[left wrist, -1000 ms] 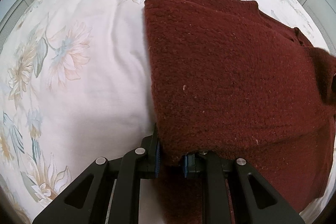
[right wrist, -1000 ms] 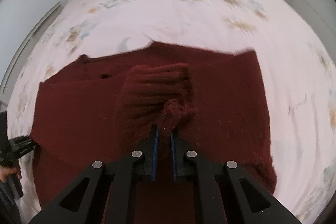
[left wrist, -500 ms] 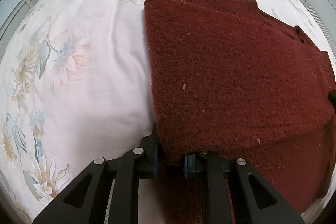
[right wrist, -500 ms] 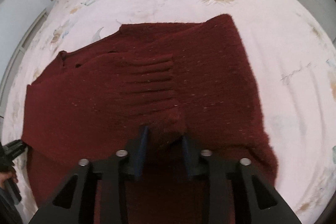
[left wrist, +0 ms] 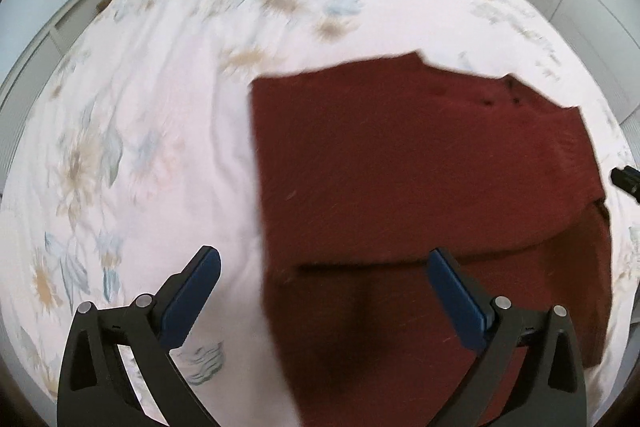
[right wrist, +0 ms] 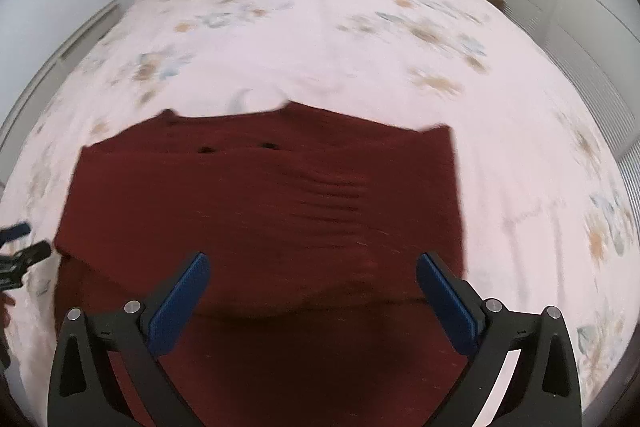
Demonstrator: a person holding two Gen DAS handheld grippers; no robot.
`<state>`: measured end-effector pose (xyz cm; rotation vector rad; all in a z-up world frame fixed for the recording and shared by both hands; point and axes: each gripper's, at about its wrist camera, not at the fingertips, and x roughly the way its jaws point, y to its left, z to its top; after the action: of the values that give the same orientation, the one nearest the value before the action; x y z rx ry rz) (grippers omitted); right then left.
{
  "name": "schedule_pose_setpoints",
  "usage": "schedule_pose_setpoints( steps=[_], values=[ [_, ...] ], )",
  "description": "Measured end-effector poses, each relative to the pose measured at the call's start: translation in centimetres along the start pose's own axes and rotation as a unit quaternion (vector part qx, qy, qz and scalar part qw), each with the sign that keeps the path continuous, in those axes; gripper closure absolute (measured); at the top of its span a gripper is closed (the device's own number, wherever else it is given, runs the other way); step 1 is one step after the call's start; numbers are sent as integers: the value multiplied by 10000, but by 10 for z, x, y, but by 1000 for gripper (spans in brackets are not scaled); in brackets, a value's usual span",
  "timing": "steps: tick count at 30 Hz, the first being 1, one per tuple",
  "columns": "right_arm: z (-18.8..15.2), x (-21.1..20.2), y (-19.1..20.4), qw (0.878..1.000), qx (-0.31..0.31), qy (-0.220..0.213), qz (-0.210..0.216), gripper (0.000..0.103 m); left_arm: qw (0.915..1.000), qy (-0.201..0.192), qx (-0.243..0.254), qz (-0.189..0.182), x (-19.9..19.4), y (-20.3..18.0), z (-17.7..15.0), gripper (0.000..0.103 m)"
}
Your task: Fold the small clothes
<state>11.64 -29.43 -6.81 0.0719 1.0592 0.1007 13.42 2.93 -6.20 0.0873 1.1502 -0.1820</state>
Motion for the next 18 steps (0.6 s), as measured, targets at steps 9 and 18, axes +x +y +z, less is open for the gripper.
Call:
schedule_pose_setpoints(
  steps=[9,18],
  values=[
    [-19,39,58,9979,-641,-50,-48,0,9996,-77,263,80,35,-58,17,1],
    [-44,76,53,9963,-812,180,-192,0,9995,29,299,1,82,-45,-1,1]
  ],
)
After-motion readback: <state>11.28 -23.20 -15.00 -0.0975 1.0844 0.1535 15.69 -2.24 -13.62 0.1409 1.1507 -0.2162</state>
